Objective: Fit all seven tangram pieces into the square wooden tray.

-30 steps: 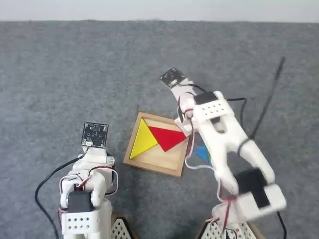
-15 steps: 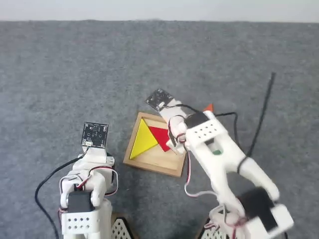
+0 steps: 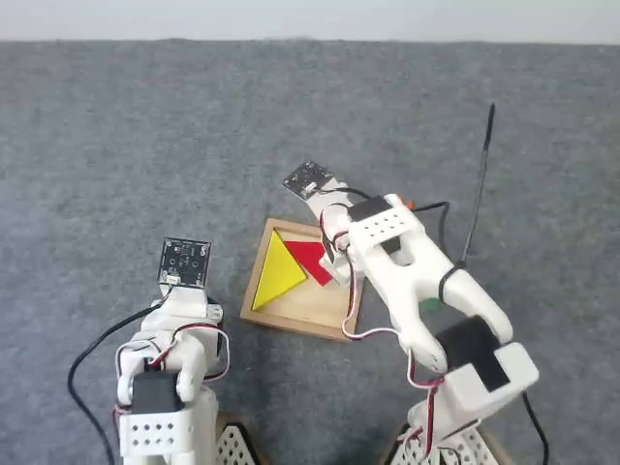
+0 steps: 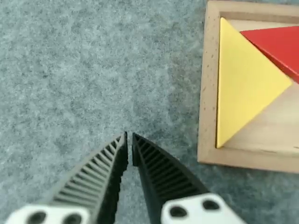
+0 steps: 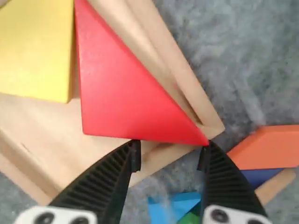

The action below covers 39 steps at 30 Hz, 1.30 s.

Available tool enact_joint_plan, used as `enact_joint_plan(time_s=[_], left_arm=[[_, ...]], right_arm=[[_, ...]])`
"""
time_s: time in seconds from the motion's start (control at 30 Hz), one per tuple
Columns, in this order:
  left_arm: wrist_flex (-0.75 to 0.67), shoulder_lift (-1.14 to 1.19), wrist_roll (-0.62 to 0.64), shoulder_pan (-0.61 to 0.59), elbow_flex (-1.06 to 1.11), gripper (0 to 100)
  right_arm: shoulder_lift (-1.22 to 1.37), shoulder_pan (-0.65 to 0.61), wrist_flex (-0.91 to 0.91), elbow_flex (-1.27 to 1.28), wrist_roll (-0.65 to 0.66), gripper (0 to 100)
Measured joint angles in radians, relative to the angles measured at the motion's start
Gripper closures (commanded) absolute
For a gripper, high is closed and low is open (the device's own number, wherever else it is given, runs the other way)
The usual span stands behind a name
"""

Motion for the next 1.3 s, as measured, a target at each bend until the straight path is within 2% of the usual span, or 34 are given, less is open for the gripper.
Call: enact_joint_plan(time_s=[0.3, 0.77, 1.1, 1.3], left_arm=[[0.000, 0.000, 0.000, 0.000, 0.000, 98], [0.000, 0.000, 0.000, 0.000, 0.000, 98], [0.000, 0.000, 0.000, 0.000, 0.000, 98], [0.000, 0.000, 0.000, 0.000, 0.000, 98]], right_arm=[[0.098, -0.038, 0.000, -0.114, 0.000, 79.4], [0.098, -0.049, 0.000, -0.118, 0.000, 79.3], [0.040, 0.173, 0.095, -0.183, 0.000, 79.3], [-0.106, 0.213, 0.017, -0.041, -0.035, 79.1]])
